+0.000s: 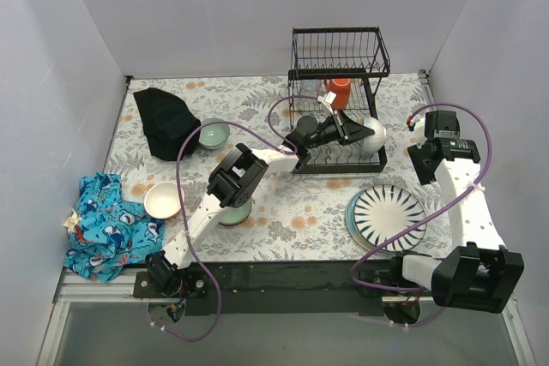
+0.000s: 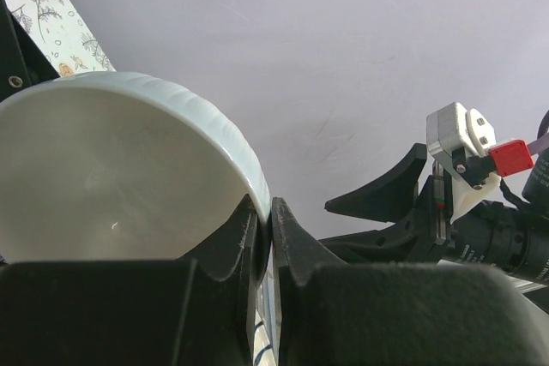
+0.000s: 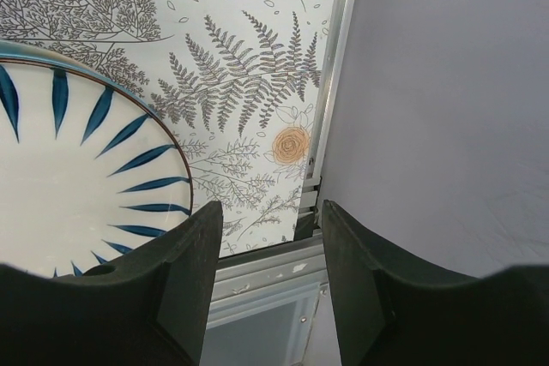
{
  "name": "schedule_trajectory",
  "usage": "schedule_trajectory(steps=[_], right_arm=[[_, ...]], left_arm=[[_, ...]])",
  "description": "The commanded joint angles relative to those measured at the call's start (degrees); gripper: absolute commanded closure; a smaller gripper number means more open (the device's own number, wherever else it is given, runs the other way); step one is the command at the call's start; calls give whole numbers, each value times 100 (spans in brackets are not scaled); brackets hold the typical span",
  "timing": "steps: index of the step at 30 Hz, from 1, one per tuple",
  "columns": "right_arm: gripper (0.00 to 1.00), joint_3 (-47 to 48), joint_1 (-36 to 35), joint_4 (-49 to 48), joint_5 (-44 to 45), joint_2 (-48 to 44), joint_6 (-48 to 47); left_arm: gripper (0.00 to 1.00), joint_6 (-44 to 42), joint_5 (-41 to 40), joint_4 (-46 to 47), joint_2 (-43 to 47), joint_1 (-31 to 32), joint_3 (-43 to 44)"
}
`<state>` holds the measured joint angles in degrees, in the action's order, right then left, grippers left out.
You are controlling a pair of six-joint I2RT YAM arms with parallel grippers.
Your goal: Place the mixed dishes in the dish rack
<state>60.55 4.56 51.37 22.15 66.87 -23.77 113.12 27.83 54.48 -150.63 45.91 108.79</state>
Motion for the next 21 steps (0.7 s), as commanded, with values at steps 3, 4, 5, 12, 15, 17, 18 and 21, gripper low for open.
schedule_trajectory(steps=[3,4,5,12,15,17,18,21], right_arm=[[42,273,54,57,-9,36,-14],[42,281,54,66,-18,45,-22],[42,290,54,66,-18,71,-22],[43,457,54,92,-176,300,-14],[43,545,54,83,-211,414,-14],[43,598,54,83,-281,458,-5],[43,615,54,92,-316,467,-5],[43,703,54,92,-396,511,-5]], left_arm=[[100,719,-59,528,-1,-12,169],[100,764,-50,677,-19,-3,169],[100,825,-50,704,-45,-3,169],[100,1379,-85,669,-98,-30,-156],[100,1572,-94,626,-151,-38,-209],[100,1669,-68,678,-177,-38,-297],[100,1713,-50,713,-178,-38,-349],[100,1827,2,862,-204,-47,-648]])
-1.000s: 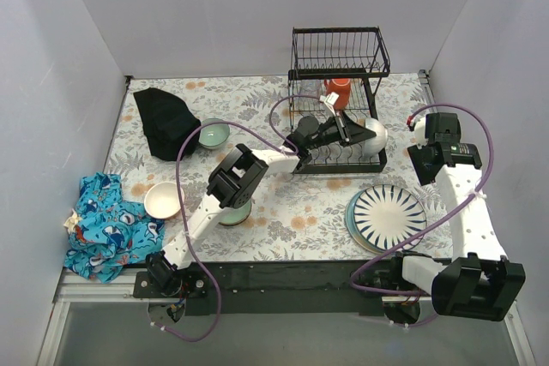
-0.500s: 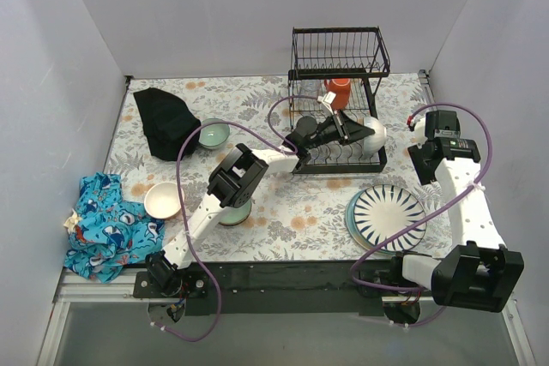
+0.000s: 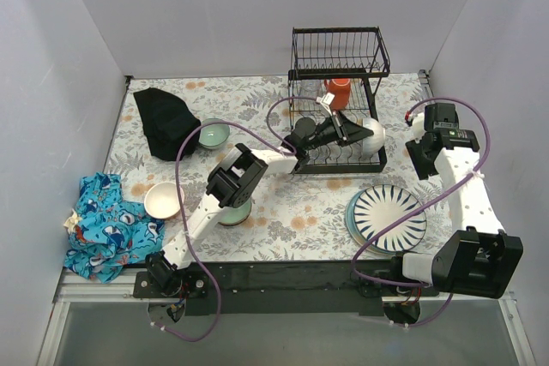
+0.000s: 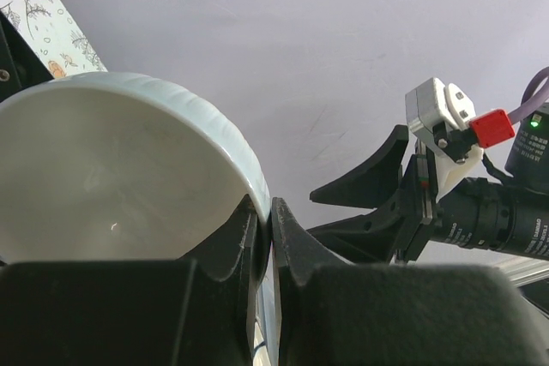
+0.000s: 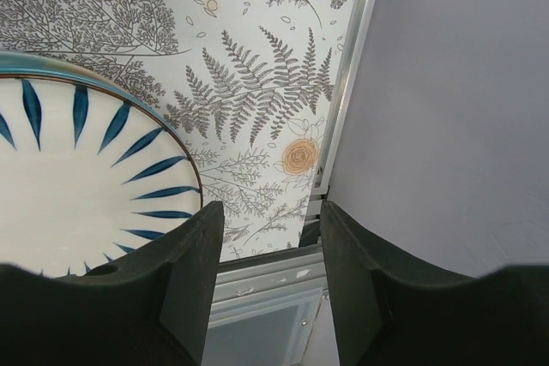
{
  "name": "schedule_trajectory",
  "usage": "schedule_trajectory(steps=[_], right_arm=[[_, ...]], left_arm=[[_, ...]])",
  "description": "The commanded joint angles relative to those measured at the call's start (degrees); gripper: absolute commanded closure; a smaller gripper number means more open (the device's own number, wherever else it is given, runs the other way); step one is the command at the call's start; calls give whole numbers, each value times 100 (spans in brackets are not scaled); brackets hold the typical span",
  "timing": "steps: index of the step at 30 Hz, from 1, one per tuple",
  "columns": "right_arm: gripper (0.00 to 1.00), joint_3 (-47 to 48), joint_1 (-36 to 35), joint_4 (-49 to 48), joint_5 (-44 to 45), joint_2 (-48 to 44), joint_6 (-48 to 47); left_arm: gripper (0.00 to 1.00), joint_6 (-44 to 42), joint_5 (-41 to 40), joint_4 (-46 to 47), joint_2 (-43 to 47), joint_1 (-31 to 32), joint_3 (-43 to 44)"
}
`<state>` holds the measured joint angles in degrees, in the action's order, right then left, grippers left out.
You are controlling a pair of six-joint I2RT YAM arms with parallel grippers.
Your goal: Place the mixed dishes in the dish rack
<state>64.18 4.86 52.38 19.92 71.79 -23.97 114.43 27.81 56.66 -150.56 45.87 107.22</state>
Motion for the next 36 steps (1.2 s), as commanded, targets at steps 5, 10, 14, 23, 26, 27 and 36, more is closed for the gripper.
schedule_trajectory(steps=[5,10,14,23,26,27,36], right_arm=[[43,279,23,-105,-226,46,23],[44,104,23,-132,-226,-77,50],[43,-28,23,-140,-269,-235,67],[43,-187,23,-290,-480,-367,173],[43,-134,23,-404,-533,-359,208],[43,-117,23,-439,-533,-350,226],[43,-354,23,-439,-603,-508,305]], left_arm=[[100,1644,-4,1048,-158,-78,-982],[100,1618,-83,899,-140,-87,-1089],[100,1538,-57,908,-96,-87,-1159],[100,906,285,803,334,-148,-1353],[100,528,444,741,536,-201,-1300],[100,371,462,732,571,-218,-1265],[100,-500,637,801,273,-262,-404]])
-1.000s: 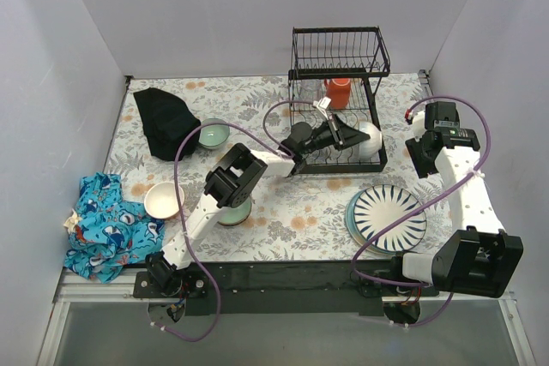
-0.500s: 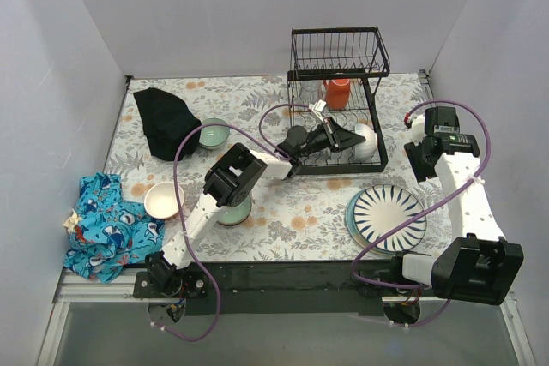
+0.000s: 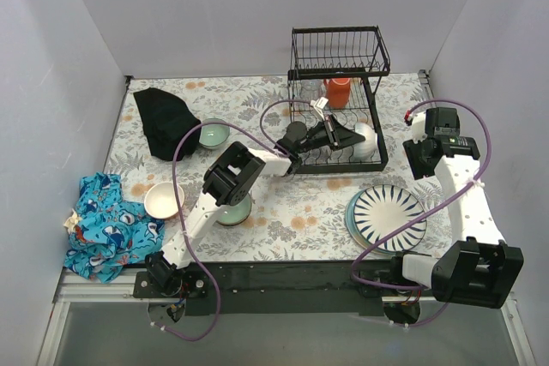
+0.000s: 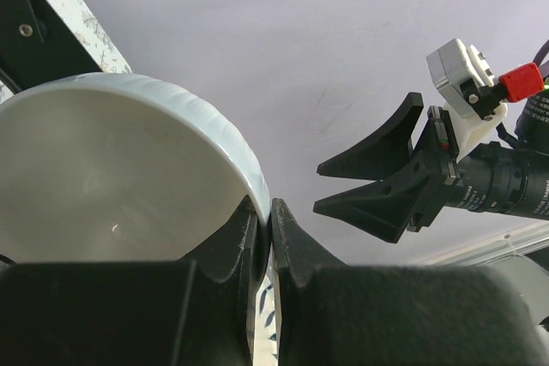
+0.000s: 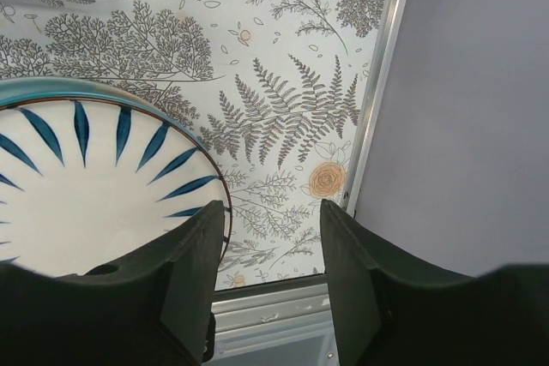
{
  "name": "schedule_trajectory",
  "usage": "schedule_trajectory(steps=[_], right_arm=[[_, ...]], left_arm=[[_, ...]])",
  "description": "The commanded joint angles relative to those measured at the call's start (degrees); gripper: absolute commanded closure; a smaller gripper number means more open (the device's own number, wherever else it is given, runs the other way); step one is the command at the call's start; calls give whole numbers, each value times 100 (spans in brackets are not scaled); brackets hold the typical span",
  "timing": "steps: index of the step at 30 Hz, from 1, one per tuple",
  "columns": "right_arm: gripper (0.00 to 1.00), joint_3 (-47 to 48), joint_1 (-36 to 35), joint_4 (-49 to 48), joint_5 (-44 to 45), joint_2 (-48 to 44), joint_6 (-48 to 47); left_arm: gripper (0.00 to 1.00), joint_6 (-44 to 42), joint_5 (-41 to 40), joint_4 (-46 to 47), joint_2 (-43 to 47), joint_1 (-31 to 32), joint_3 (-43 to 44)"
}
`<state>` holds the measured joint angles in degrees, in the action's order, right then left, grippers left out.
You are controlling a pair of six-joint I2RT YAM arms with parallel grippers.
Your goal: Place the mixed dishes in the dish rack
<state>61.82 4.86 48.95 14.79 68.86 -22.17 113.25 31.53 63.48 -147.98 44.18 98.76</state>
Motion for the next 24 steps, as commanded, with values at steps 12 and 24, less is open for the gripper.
schedule_trajectory(steps=[12,24], right_arm=[[44,-30,23,-149,-169,48,152],[44,119,23,-114,-134,207,99]], left_arm=[[100,-488,249,708,-20,-112,653],[100,-1192,354,183,129,-226,1146]])
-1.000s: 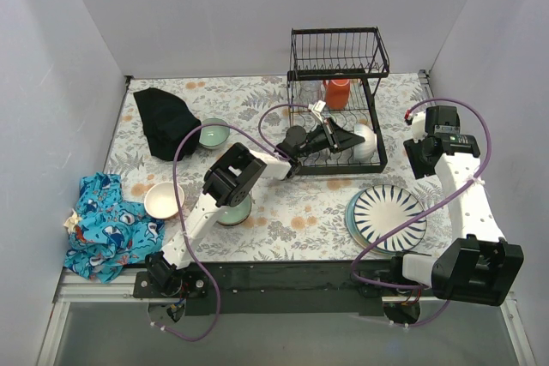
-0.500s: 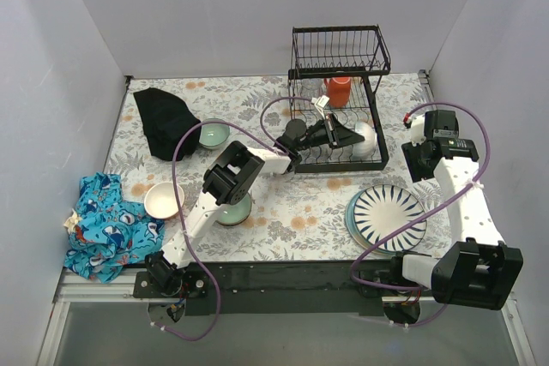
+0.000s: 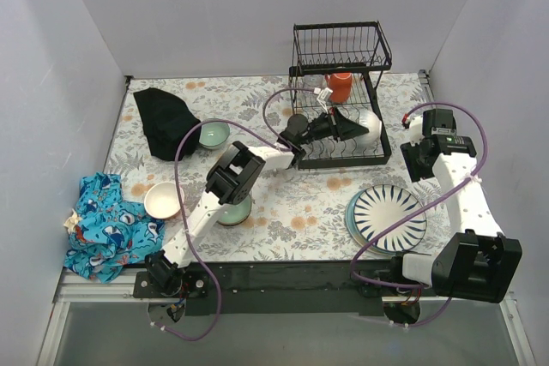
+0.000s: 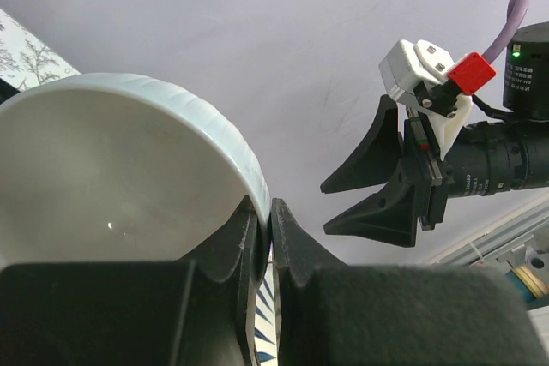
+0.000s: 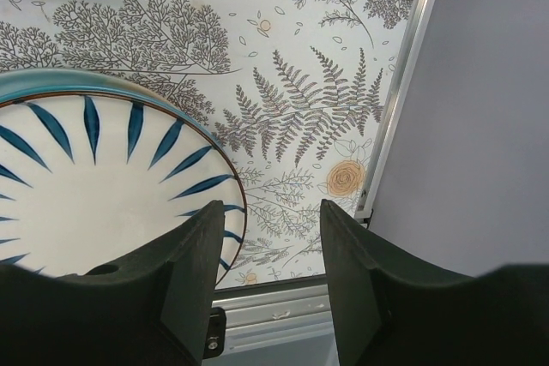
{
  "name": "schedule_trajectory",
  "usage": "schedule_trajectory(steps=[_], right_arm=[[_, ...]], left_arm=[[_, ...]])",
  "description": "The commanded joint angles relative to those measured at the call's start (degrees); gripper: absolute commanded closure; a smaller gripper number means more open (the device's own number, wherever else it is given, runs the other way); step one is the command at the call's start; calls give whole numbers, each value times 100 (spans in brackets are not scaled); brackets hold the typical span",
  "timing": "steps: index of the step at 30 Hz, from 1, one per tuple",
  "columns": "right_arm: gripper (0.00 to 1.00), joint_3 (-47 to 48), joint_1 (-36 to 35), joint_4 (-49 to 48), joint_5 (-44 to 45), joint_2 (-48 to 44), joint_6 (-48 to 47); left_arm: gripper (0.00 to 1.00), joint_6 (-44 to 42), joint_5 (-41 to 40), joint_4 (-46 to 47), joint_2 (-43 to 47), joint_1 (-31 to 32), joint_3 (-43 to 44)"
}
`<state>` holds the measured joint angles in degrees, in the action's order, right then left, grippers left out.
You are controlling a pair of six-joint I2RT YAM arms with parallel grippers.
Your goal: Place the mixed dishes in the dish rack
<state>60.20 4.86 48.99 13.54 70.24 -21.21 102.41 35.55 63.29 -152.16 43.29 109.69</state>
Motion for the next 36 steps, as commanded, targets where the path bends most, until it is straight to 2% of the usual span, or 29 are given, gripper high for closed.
schedule_trajectory(steps=[1,8,15,18,20,27,31,36], right_arm=[[44,333,23,-127,-44,95,3],[44,430,23,-390,-343,253,56],[44,685,6,-461,-440,534,126],[44,843,-20,-461,-746,649,179],[44,957,-38,-548,-1151,842,345],[45,1467,-82,-1181,-1749,1904,733],[45,1793,-82,-1199,-2118,2099,785],[46,1705,-82,-1217,-2268,1951,908]], left_arm=[[100,-46,-66,176,573,-145,-26],[100,-352,-303,-167,1039,-365,-607],[100,-731,-329,-616,750,-426,34],[100,-906,-382,-730,661,-426,167],[100,-942,-277,-678,783,-435,-8],[100,-846,373,-537,1424,-444,-938],[100,-994,680,-571,1899,-444,-1388],[100,-1696,1120,-1177,2295,-418,-1275]])
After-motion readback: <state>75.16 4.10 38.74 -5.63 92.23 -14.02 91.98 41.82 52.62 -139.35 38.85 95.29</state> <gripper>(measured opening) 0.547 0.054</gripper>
